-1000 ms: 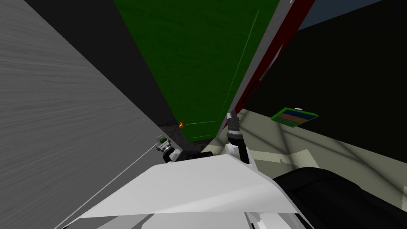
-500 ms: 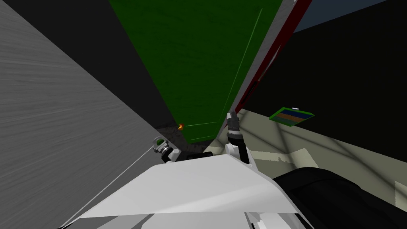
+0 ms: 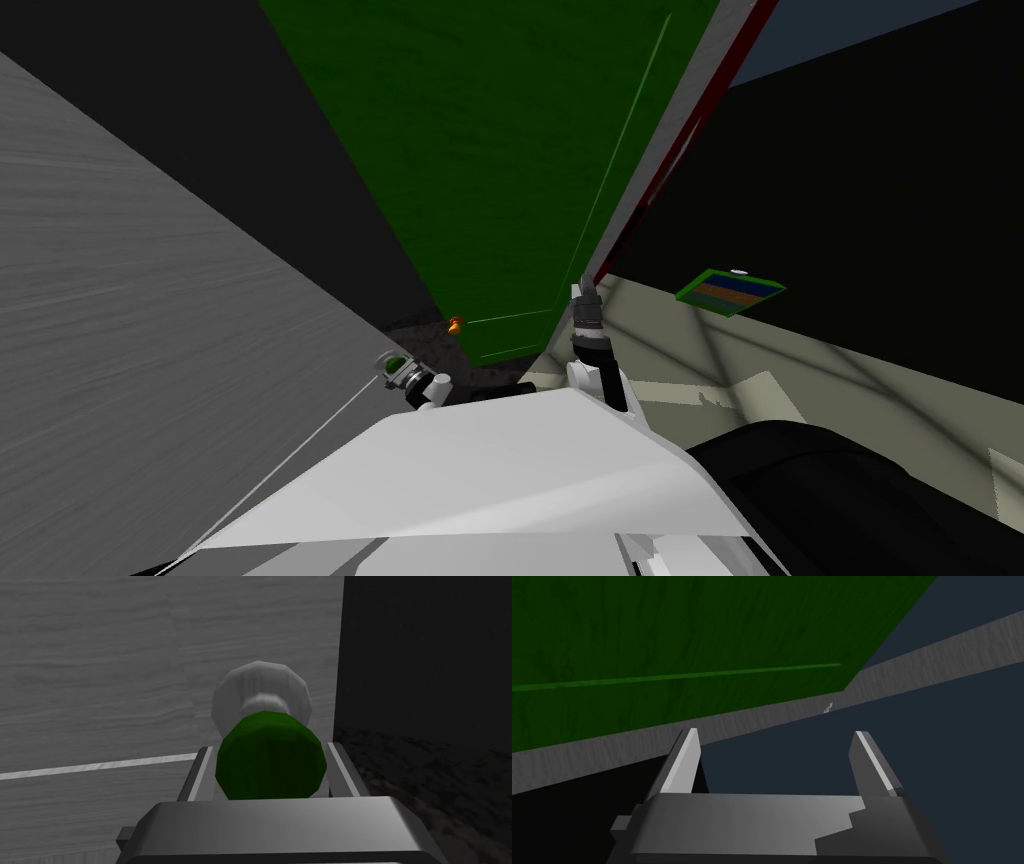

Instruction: Push the door open

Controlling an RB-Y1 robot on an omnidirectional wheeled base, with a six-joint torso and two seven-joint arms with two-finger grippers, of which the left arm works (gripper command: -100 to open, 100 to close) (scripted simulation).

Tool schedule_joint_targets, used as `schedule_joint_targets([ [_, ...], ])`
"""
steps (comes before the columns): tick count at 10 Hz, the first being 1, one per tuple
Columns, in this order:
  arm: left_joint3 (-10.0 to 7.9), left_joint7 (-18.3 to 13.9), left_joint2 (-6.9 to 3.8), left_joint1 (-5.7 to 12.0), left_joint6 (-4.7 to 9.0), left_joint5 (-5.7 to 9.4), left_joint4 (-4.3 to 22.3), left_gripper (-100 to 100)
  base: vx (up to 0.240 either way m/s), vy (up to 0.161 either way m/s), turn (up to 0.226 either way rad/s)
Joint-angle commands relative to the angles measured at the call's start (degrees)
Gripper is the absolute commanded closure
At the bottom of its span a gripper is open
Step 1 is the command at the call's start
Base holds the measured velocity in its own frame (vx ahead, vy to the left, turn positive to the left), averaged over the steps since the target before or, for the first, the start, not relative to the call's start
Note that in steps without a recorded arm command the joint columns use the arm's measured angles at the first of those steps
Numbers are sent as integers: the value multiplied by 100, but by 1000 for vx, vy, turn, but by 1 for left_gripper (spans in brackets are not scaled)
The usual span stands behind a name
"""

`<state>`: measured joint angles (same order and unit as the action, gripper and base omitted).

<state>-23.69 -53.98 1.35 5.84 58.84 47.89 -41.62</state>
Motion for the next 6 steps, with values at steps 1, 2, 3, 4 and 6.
schedule_joint_targets([
  [1, -169, 10, 0, 1, 66, 29, -11, 100, 75, 38, -22],
  [2, -285, 21, 49, 44, 82, 43, 20, 100, 89, 46, -52],
  [3, -335, 25, 71, 63, 89, 49, 34, 100, 79, 50, -35],
  [4, -420, 33, 116, 101, 100, 59, 56, 100, 78, 33, -30],
  [6, -530, 34, -50, 98, 243, 165, 203, 100, 0, 61, -95],
])
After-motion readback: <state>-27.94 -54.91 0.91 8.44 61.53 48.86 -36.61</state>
